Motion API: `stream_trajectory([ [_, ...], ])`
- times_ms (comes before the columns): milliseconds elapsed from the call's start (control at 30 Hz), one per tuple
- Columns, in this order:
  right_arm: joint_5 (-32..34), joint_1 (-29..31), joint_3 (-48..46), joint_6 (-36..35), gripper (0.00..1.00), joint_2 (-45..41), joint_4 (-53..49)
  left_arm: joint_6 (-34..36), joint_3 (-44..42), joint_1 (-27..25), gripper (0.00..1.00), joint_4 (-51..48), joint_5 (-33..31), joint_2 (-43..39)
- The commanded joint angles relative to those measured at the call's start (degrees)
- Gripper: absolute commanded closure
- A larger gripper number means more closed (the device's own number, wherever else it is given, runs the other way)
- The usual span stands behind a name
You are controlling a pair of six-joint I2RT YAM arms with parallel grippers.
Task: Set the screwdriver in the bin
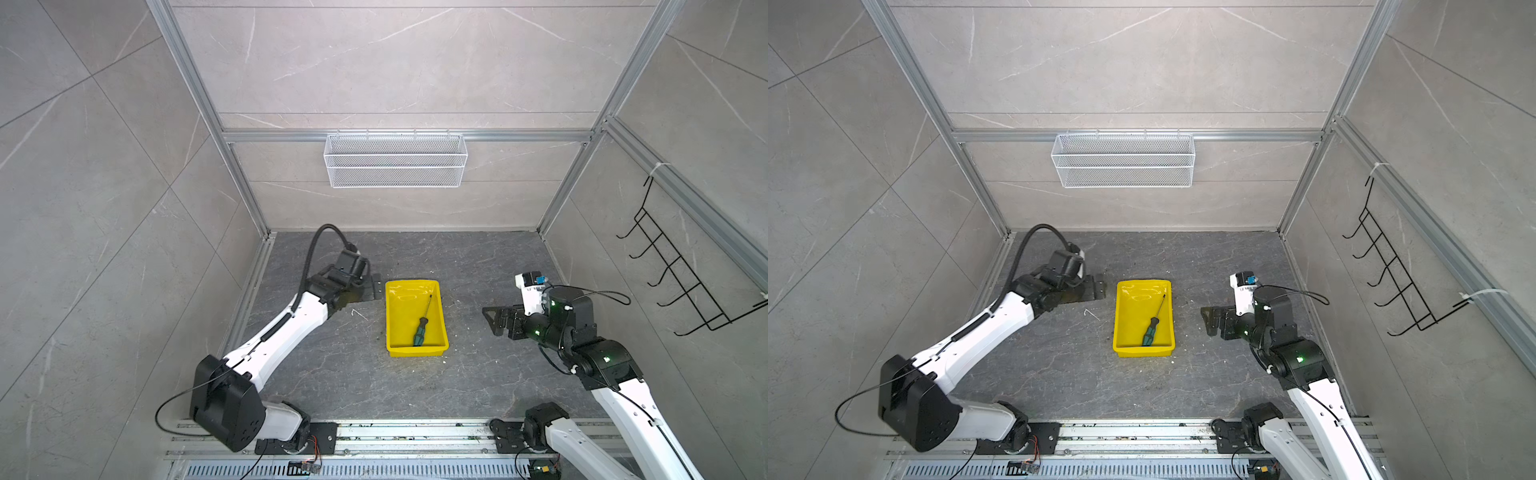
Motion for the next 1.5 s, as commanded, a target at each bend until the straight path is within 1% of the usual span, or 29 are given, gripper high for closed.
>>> stream_trajectory([
  [0, 2.04, -0.57, 1.41, 1.01, 0.0, 0.58, -0.67, 4.25, -1.23, 3.68, 0.0, -3.15, 0.96, -5.59],
  [67, 1.06, -0.94, 1.65, 0.87, 0.0, 1.84, 0.02, 5.25, -2.23, 5.38, 0.0, -4.46, 0.5, -7.95],
  [167, -2.15, -2.58, 1.75, 0.46, 0.0, 4.11, 2.08, 6.41, -4.26, 8.01, 0.0, -5.18, 0.82, -11.14],
  [333, -10.24, -8.51, 2.38, 0.1, 0.0, 7.5, 6.08, 7.18, -5.93, 10.66, 0.0, -6.12, 2.54, -13.93],
  [433, -19.1, -14.38, 2.3, 1.18, 0.0, 12.01, 10.43, 7.31, -7.42, 11.11, 0.0, -5.03, 1.17, -14.78],
  [500, -27.99, -20.75, 1.96, 3.59, 0.0, 16.42, 15.09, 8.12, -8.61, 11.49, 0.0, -3.85, 1.07, -15.35],
  [533, -30.46, -23.41, 2.41, 4.22, 0.0, 18.33, 15.99, 9.32, -9.34, 11.46, 0.0, -3.07, 1.44, -15.73],
  [600, -31.09, -27.87, 4.3, 4.27, 0.0, 21.89, 15.98, 10.76, -10.8, 11.51, 0.0, -2.39, -0.36, -16.87],
  [667, -29.72, -30.17, 3.05, 6.17, 0.0, 23.14, 20.48, 10.97, -12.7, 11.94, 0.0, -1.2, -2.4, -18.69],
  [700, -28.3, -30.36, 1.75, 6.76, 0.0, 23.24, 23.24, 11.64, -13.92, 12.29, 0.0, 0.14, -2.74, -19.72],
  [767, -25.81, -30.46, 0.02, 6.92, 0.0, 24.06, 25.59, 13.23, -16.94, 12.53, 0.0, 3.83, -4.14, -22.31],
  [833, -23.39, -30.48, -1.74, 7.86, 0.0, 25.12, 27.66, 14.54, -20.02, 12.61, 0.0, 7.38, -7.28, -25.08],
  [900, -20.75, -30.51, -5.46, 9.58, 0.01, 25.39, 33.97, 15.88, -23.87, 12.78, 0.0, 12.01, -12.08, -28.1],
  [967, -17.14, -30.48, -8.84, 9.44, 0.01, 25.36, 38.86, 17.76, -28.29, 13.13, 0.0, 18.14, -14.8, -30.86],
  [1133, -8.66, -30.05, -17.87, 6.74, 0.0, 24.01, 50.73, 23.09, -37.93, 14.34, 0.0, 33.04, -15.42, -34.55],
  [1233, -3.38, -27.7, -20.42, 5.6, 0.0, 24.44, 54.91, 26.57, -43.07, 15.12, 0.0, 41.3, -16.59, -35.41],
  [1267, -0.46, -25.88, -20.43, 4.2, 0.0, 24.8, 55.47, 27.08, -44.94, 15.6, 0.0, 44.1, -16.91, -35.55],
  [1367, 7.55, -20.62, -20.18, -0.01, 0.0, 25.66, 56.23, 27.94, -49.53, 18.15, 0.0, 52.23, -14.4, -34.69],
  [1467, 12.24, -16.84, -21.88, -2.6, 0.0, 25.7, 59.32, 27.33, -51.21, 20.25, 0.0, 56.17, -13.21, -31.12],
])
